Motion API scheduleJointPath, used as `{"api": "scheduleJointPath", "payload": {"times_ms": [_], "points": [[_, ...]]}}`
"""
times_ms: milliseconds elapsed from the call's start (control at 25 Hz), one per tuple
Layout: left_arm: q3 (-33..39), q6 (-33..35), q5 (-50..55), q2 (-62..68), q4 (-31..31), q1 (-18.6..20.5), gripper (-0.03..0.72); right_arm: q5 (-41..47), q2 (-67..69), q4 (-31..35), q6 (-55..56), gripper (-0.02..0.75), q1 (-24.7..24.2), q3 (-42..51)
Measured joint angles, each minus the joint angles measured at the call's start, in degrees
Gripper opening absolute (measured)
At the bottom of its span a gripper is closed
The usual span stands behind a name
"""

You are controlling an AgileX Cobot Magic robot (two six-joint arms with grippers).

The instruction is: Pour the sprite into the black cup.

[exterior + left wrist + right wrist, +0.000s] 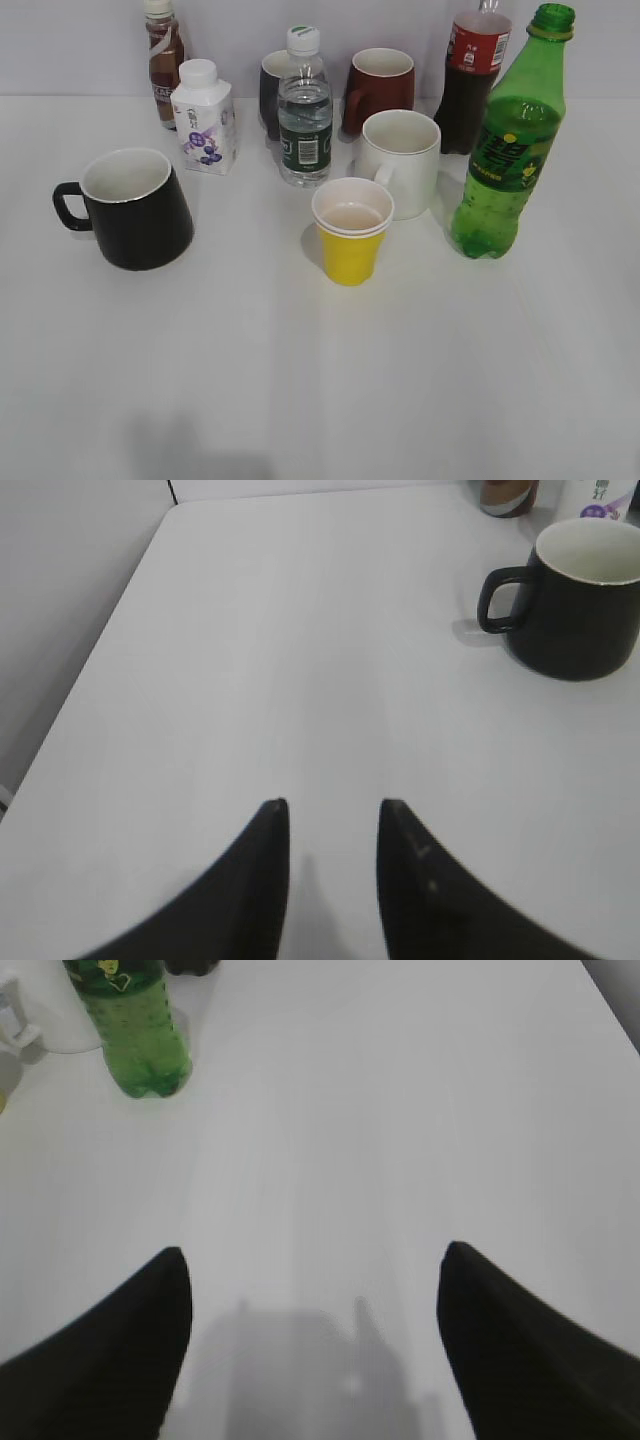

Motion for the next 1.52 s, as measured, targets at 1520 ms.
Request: {"api": "scheduleJointPath", "payload": {"times_ms": [1520], "points": [[18.62, 0.0, -126.52, 97.91, 4.0, 0.0, 0.393, 0.0, 0.0, -0.11, 0.06, 0.573, 0.0, 0.0]]}}
